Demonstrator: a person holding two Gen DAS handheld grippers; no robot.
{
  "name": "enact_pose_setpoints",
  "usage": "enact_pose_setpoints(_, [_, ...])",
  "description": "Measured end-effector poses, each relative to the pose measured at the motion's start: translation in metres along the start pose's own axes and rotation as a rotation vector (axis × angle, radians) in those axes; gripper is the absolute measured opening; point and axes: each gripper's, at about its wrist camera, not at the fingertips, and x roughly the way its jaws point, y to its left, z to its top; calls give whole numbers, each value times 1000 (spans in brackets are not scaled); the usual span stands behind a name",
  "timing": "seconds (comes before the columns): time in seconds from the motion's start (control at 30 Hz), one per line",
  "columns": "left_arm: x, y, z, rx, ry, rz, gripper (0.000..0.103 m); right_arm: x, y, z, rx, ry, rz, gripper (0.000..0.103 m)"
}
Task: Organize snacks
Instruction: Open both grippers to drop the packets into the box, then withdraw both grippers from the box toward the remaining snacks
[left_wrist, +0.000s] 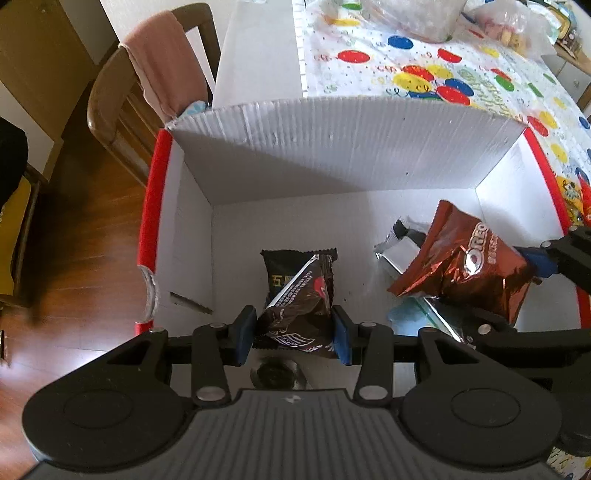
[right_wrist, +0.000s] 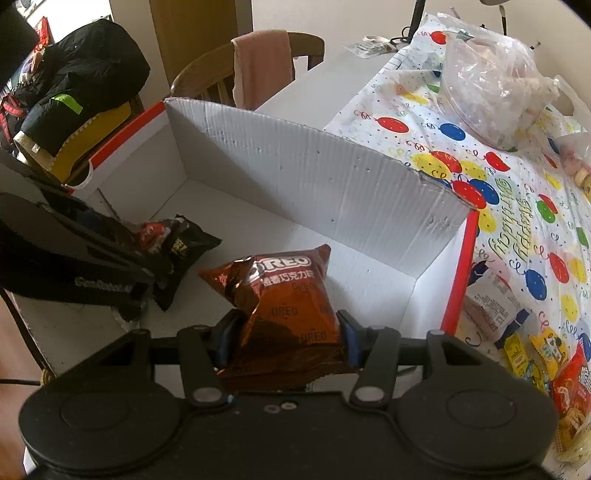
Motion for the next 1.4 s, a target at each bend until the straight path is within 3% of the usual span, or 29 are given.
enact_pose_setpoints(0.5, [-2, 1, -5, -14, -22, -18, 47, -12, 2, -1, 8, -22, 15, 66])
enact_pose_setpoints(0.6, [-9, 2, -7, -22, -39, -24, 56, -18, 3, -4, 11, -34, 21, 70])
enact_pose_setpoints(0.83, [-30, 5, -13, -31, -93, -45, 57, -40, -1, -8, 32, -83, 43, 80])
enact_pose_setpoints(1.13, [-60, 0, -25, -29, -167, -75, 62, -78, -10, -19, 49, -173, 79, 86])
enact_pose_setpoints(1.2, [-68, -4, -27, -27, -191, -78, 63, -87, -13, -22, 60, -199, 85, 91])
enact_pose_setpoints(1.4, [-96, -22, -35, -12, -287, -75, 63, -116, -23, -32, 79, -269, 104, 93])
